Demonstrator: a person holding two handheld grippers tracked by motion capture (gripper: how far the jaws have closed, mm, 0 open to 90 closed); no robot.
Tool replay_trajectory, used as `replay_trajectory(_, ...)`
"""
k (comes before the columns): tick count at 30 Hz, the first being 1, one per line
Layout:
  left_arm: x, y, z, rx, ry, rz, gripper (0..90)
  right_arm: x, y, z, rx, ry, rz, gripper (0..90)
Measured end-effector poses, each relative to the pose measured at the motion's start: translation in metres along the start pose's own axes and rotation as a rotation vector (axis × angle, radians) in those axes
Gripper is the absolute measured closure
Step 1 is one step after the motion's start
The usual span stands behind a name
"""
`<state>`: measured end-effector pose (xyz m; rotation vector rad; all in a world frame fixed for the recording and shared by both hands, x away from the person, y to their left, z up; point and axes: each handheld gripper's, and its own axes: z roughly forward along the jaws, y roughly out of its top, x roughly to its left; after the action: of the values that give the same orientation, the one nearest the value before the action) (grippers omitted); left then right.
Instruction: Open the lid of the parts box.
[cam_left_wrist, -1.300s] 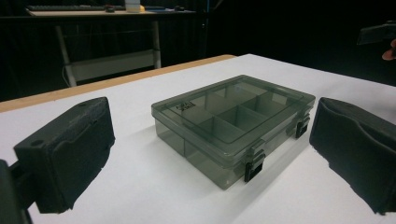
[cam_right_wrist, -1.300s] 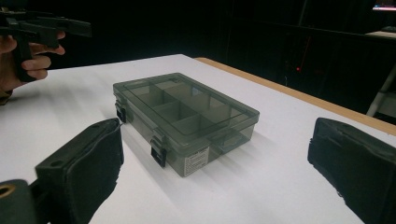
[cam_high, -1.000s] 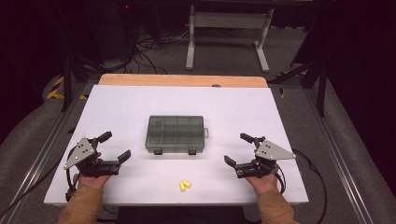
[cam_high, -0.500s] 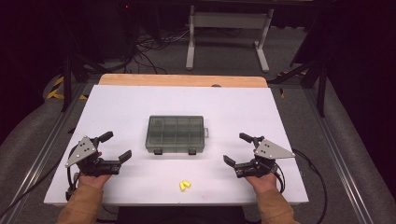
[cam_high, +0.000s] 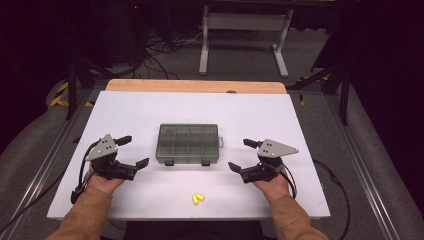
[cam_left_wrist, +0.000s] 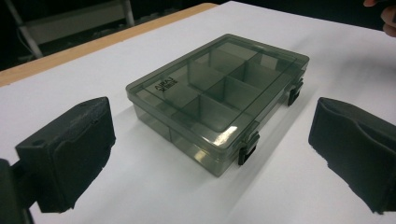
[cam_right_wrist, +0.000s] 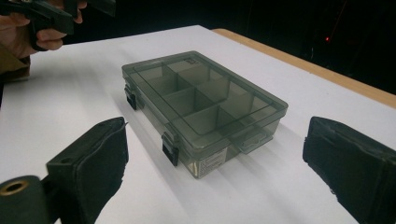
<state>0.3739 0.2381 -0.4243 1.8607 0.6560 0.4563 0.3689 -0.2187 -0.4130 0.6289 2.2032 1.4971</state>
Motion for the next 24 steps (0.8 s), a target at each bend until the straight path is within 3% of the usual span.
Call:
replay_trajectory(6,0.006,0.009,0.009,0.033,-0.018,-0.005,1.7,-0.002,0.008,0.011,0.036,0.022,0.008,8.1)
replay_trajectory(13,0.013,0.010,0.023,0.058,-0.037,-0.047,2.6,-0.003,0.014,0.027,0.085,0.052,0.020,10.9)
replay_trajectory(24,0.018,0.005,0.036,0.040,-0.026,-0.082,4.5,-0.006,0.011,0.048,0.078,0.070,0.064,13.0)
